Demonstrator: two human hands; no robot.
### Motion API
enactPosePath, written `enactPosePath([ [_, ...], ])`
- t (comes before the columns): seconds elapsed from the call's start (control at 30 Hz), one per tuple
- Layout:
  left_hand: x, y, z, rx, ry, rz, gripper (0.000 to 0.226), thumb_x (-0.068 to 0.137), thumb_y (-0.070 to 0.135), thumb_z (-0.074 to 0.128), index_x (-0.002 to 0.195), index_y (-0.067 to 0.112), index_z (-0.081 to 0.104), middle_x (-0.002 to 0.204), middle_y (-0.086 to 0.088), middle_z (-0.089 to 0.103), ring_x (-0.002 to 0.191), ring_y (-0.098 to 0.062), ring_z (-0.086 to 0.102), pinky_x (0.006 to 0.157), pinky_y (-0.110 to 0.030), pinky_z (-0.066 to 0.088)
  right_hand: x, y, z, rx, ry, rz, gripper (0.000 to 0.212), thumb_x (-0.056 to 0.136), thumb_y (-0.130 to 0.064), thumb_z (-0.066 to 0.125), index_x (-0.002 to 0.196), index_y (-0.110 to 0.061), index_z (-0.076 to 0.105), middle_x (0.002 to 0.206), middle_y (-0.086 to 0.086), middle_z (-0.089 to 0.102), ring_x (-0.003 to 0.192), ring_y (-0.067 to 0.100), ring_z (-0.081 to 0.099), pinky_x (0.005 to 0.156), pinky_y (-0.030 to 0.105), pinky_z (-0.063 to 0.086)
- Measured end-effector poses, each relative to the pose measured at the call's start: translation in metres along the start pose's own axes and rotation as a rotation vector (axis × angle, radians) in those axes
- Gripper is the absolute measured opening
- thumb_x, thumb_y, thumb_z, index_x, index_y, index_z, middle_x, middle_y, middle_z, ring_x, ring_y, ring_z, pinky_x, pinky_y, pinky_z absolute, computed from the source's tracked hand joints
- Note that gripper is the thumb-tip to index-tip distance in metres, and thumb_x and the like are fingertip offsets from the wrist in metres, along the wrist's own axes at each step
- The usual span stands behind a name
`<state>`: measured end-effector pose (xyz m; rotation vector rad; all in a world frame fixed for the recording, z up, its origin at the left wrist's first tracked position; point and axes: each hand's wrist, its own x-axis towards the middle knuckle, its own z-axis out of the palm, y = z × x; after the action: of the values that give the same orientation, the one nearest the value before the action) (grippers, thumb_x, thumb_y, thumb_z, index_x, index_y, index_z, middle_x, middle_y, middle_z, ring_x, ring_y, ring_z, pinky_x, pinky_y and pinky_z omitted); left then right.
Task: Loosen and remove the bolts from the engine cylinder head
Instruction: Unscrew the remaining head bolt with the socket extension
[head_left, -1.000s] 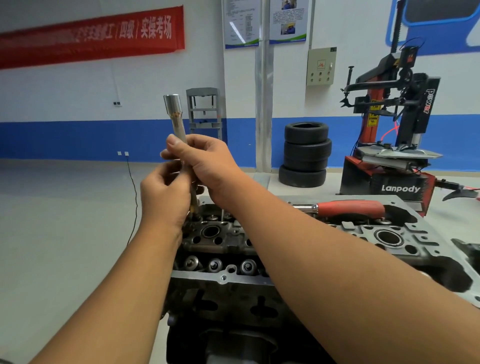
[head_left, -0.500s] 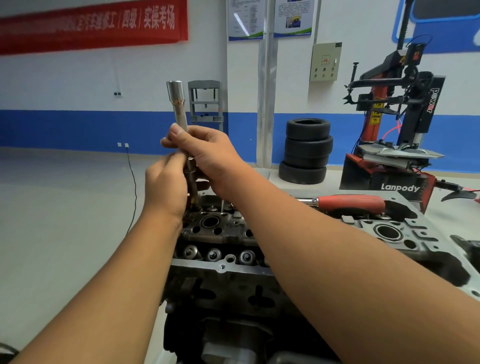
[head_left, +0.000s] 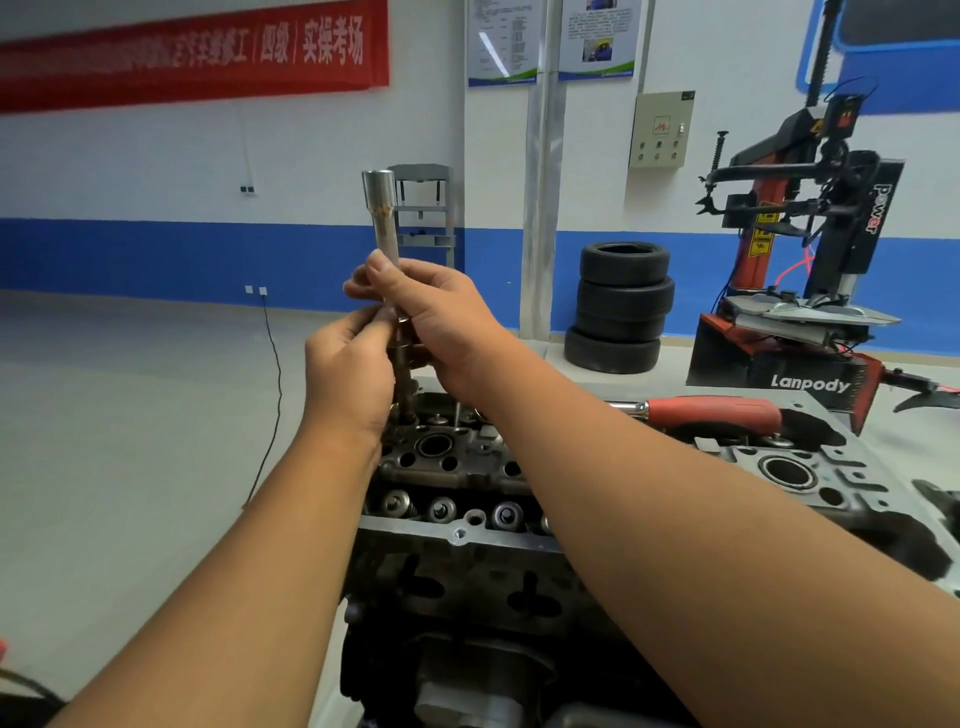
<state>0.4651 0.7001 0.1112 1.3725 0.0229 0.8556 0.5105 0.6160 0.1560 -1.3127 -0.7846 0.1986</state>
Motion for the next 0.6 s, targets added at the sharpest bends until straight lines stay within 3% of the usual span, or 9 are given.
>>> enactPosePath([
  [0.1, 0.0026, -0.0012, -0.0023, 0.047, 0.064, 0.045, 0.019, 0.101, 0.026, 0.065, 0.088, 0.029, 0.078, 0.09, -0.002, 0.079, 0.092, -0.033, 0.078, 0.081, -0.06, 0.064, 0.0005, 0.0016, 0.0005, 0.016, -0.032, 0.015, 0.029, 0.101, -0.037, 0.066, 0.111, -0.01, 0.071, 0.115, 0.011, 0.077, 0.085, 0.017, 0.075, 0.063, 0.032, 0.061],
  [0.13, 0.0027, -0.0019, -0.0032, 0.063, 0.083, 0.062, 0.011, 0.098, 0.023, 0.072, 0.089, 0.028, 0.075, 0.09, -0.002, 0.078, 0.09, -0.031, 0.078, 0.08, -0.059, 0.064, 0.0015, 0.0033, 0.0011, 0.026, -0.029, 0.009, 0.026, 0.1, -0.034, 0.069, 0.108, -0.01, 0.069, 0.115, 0.015, 0.076, 0.091, 0.023, 0.076, 0.071, 0.039, 0.064],
  [0.23, 0.004, -0.0054, -0.0045, 0.144, 0.114, 0.079, 0.018, 0.09, 0.017, 0.081, 0.089, 0.03, 0.069, 0.089, -0.002, 0.074, 0.086, -0.03, 0.076, 0.077, -0.059, 0.064, 0.0028, 0.0059, 0.0031, 0.044, 0.021, -0.021, 0.021, 0.095, -0.027, 0.076, 0.092, -0.012, 0.061, 0.111, 0.021, 0.076, 0.105, 0.039, 0.074, 0.094, 0.059, 0.059],
  [0.3, 0.0027, -0.0043, -0.0038, 0.091, 0.048, 0.062, 0.008, 0.095, 0.028, 0.075, 0.087, 0.029, 0.075, 0.087, 0.001, 0.077, 0.085, -0.023, 0.077, 0.076, -0.052, 0.066, 0.0034, 0.0056, 0.002, -0.004, 0.051, -0.035, 0.022, 0.097, -0.029, 0.073, 0.087, -0.012, 0.063, 0.11, 0.017, 0.077, 0.092, 0.032, 0.075, 0.082, 0.052, 0.063],
  [0.37, 0.0019, -0.0029, -0.0028, 0.011, -0.021, 0.033, 0.024, 0.102, 0.039, 0.063, 0.086, 0.034, 0.08, 0.085, 0.004, 0.079, 0.085, -0.017, 0.078, 0.069, -0.038, 0.064, 0.0033, 0.0031, 0.0009, -0.029, 0.066, -0.034, 0.025, 0.101, -0.033, 0.066, 0.088, -0.012, 0.068, 0.113, 0.012, 0.077, 0.075, 0.017, 0.07, 0.058, 0.033, 0.057],
  [0.43, 0.0036, -0.0032, -0.0024, 0.025, -0.006, 0.039, 0.029, 0.105, 0.037, 0.058, 0.086, 0.034, 0.08, 0.086, 0.002, 0.08, 0.088, -0.023, 0.079, 0.067, -0.04, 0.063, 0.0028, 0.0012, 0.0004, -0.032, 0.053, -0.019, 0.028, 0.104, -0.036, 0.061, 0.095, -0.011, 0.072, 0.113, 0.01, 0.077, 0.072, 0.011, 0.069, 0.051, 0.025, 0.053],
  [0.53, 0.0062, -0.0072, -0.0054, 0.061, 0.086, 0.082, 0.011, 0.098, 0.025, 0.073, 0.088, 0.028, 0.076, 0.089, -0.002, 0.08, 0.085, -0.03, 0.079, 0.076, -0.054, 0.065, 0.0022, 0.0041, 0.0018, -0.043, 0.018, -0.019, 0.024, 0.101, -0.035, 0.066, 0.102, -0.012, 0.071, 0.111, 0.011, 0.078, 0.089, 0.022, 0.075, 0.072, 0.043, 0.064],
  [0.6, 0.0073, -0.0093, -0.0071, 0.081, 0.124, 0.084, 0.014, 0.089, 0.017, 0.083, 0.088, 0.027, 0.073, 0.088, -0.002, 0.078, 0.086, -0.03, 0.078, 0.08, -0.056, 0.064, 0.0028, 0.0063, 0.0015, -0.046, 0.031, -0.046, 0.018, 0.098, -0.03, 0.072, 0.098, -0.012, 0.069, 0.108, 0.014, 0.078, 0.098, 0.034, 0.075, 0.089, 0.059, 0.061],
])
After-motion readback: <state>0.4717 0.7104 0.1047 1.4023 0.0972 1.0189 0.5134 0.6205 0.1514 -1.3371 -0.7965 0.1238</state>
